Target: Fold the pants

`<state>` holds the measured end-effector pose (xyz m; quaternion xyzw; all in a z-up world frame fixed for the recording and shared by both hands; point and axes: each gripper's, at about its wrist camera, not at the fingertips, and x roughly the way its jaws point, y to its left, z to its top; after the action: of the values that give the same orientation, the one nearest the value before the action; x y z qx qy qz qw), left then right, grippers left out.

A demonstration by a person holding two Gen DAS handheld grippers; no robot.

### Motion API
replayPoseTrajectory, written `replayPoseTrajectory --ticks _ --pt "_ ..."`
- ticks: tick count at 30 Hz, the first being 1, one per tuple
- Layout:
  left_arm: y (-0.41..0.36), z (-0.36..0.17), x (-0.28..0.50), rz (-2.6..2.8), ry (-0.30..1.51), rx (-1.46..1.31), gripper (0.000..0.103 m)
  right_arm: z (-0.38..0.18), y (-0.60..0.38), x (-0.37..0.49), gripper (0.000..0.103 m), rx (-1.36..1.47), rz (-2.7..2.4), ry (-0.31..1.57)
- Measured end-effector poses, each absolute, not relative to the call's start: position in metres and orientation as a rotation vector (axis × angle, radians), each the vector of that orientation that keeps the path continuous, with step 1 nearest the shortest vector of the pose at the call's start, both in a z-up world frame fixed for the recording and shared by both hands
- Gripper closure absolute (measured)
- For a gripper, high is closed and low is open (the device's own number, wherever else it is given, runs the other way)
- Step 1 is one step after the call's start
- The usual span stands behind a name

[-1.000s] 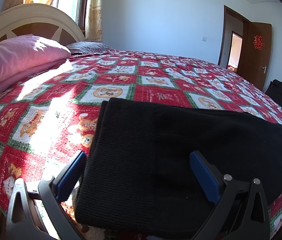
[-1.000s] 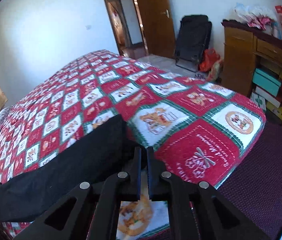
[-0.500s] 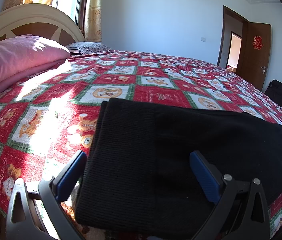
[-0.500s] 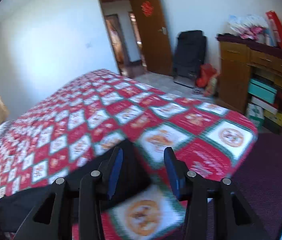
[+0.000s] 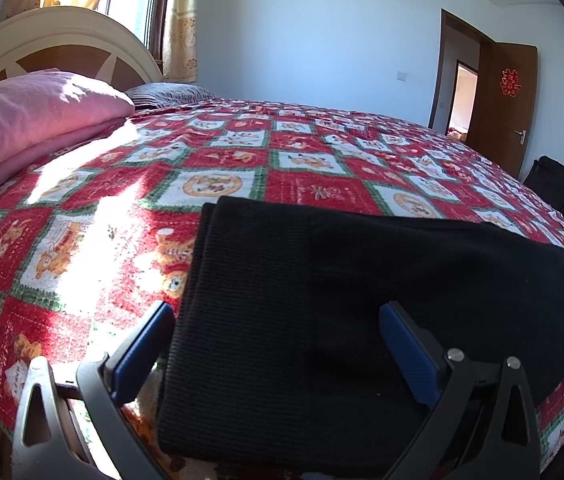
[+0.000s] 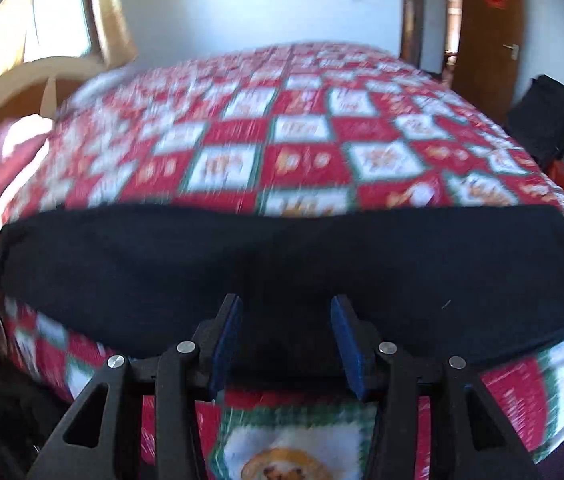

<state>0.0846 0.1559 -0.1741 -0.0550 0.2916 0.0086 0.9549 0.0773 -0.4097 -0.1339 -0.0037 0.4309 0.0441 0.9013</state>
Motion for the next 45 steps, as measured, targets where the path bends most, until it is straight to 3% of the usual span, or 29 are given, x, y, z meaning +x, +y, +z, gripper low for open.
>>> replayPoseTrajectory --ticks 6,12,21,33,40,45 --pt "0.156 -0.174 0.084 0.013 0.589 -0.11 0.0 -0.14 -0.392 0.062 0.054 -0.185 0.056 0.969" --pt "0.156 -0.174 0.085 0.019 0.593 -0.109 0.0 -0.114 -0.34 0.061 0.054 -0.185 0.177 0.825" --pt "0.155 -0.174 0.085 0.028 0.601 -0.108 0.0 -0.17 -0.242 0.073 0.053 -0.216 0.337 0.907" --pt "0.157 -0.169 0.083 0.043 0.647 -0.122 0.0 -0.173 -0.222 0.057 0.047 -0.412 0.331 0.965" --pt "0.152 -0.139 0.07 0.055 0.574 -0.158 0.0 -0.122 -0.212 0.089 0.048 -0.126 0.499 0.914" --pt "0.117 -0.143 0.071 -0.034 0.592 -0.086 0.0 -0.119 -0.179 0.156 0.048 0.107 0.559 0.939"
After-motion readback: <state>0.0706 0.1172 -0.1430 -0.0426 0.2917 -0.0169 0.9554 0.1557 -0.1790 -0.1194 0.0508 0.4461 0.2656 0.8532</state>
